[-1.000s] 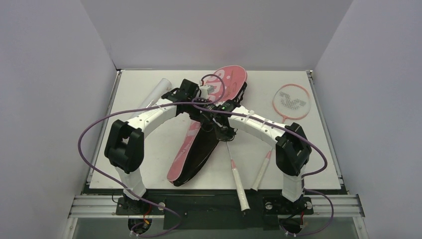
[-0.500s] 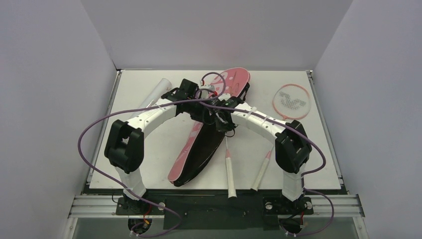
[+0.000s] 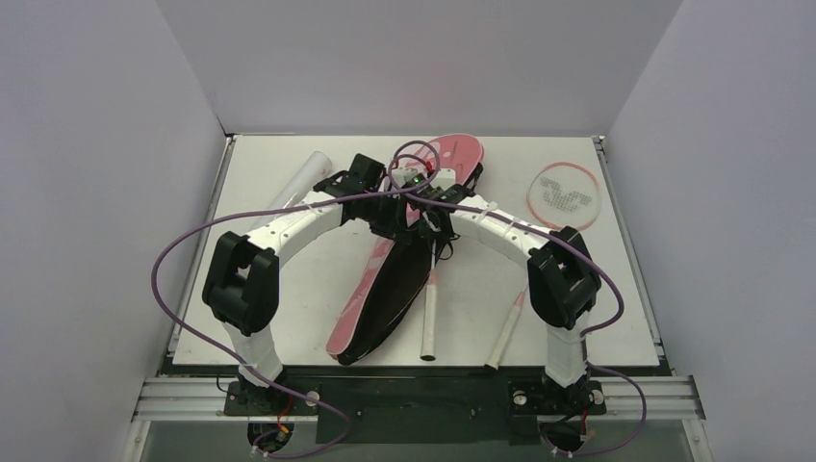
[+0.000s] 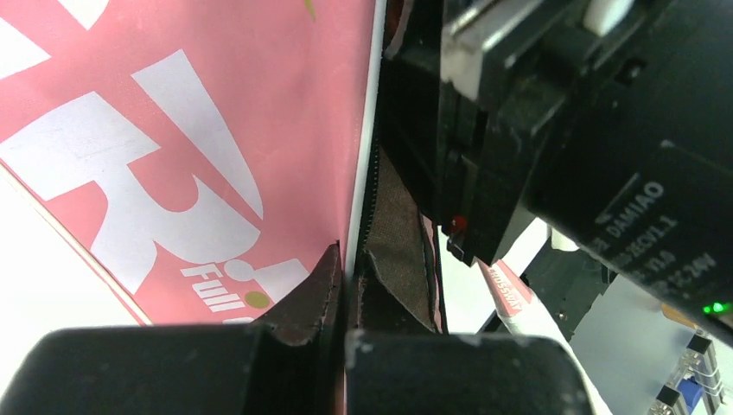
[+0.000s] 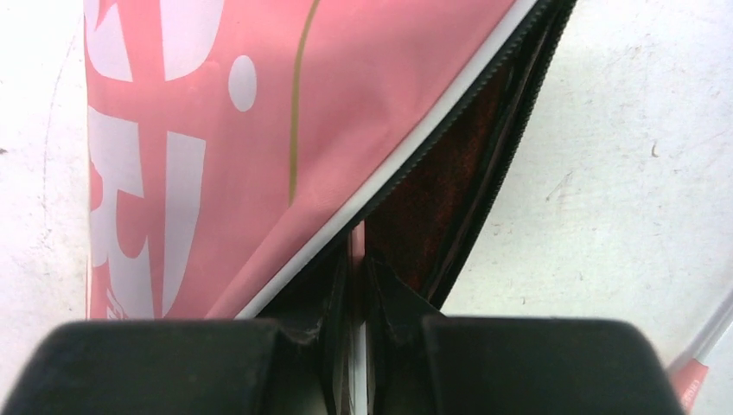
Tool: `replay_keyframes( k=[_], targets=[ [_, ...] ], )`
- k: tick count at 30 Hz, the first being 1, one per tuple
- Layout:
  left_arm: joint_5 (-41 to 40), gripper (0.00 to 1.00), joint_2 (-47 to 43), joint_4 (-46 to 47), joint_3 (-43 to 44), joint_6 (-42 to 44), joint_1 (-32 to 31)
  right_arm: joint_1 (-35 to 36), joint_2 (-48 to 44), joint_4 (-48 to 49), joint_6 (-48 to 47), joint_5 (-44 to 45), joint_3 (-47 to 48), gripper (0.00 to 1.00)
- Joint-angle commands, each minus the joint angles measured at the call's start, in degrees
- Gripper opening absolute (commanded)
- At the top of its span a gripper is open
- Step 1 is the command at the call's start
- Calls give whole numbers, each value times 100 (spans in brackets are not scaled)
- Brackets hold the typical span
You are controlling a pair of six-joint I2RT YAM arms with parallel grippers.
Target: Pack up the badminton gear
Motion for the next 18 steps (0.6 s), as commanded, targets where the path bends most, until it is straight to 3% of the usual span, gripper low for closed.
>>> replay_keyframes(
  k=[1, 5, 9, 18],
  targets=[
    [402, 0, -219, -108, 170, 121, -54, -286, 161, 498, 337, 239, 142, 9],
    [374, 0, -218, -93, 126, 130, -40, -289, -75, 731, 409, -392, -101, 28],
    [374, 0, -107, -48, 144, 111, -20, -293, -610, 1208, 497, -1143, -786, 38],
    [361, 0, 103, 118, 239, 63, -1, -322, -1991, 1458, 389, -1808, -2263, 41]
  ],
)
